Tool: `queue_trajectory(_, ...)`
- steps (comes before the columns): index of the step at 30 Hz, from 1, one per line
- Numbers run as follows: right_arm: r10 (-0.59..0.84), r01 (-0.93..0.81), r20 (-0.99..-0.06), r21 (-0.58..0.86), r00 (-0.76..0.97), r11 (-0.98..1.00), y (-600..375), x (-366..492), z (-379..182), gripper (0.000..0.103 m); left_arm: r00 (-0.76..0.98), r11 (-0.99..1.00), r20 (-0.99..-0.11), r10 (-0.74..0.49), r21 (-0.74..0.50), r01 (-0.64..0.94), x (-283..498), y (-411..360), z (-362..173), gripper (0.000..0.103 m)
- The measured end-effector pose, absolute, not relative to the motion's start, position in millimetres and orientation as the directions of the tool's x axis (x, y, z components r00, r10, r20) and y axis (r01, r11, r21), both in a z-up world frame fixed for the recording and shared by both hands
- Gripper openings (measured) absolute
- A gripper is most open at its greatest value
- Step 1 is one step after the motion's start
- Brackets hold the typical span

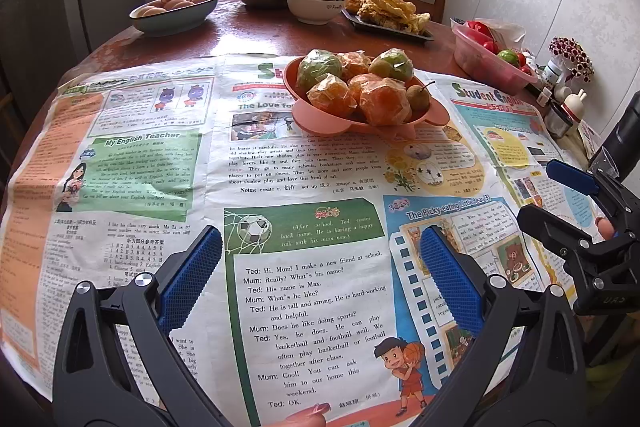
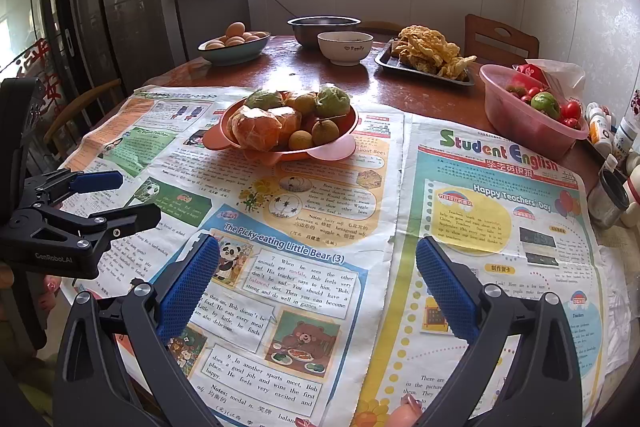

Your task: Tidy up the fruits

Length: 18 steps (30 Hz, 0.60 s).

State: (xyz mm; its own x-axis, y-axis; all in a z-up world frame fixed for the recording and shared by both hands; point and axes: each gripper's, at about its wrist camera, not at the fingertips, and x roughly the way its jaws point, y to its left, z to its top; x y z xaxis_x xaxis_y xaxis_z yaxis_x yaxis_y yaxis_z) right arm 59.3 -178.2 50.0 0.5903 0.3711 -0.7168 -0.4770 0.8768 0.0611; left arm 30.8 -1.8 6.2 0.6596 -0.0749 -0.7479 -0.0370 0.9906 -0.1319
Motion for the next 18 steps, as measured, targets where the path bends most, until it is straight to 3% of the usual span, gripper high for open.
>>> queue_trajectory(18,0.37,-0.476,-0.717,0.061,0.59,0.877,-179.5,60.7,50.4,0.098,0.664,0.991,-0.744,-0.076,-0.131,-0.033,30.0,-2.3,6.4,0.093)
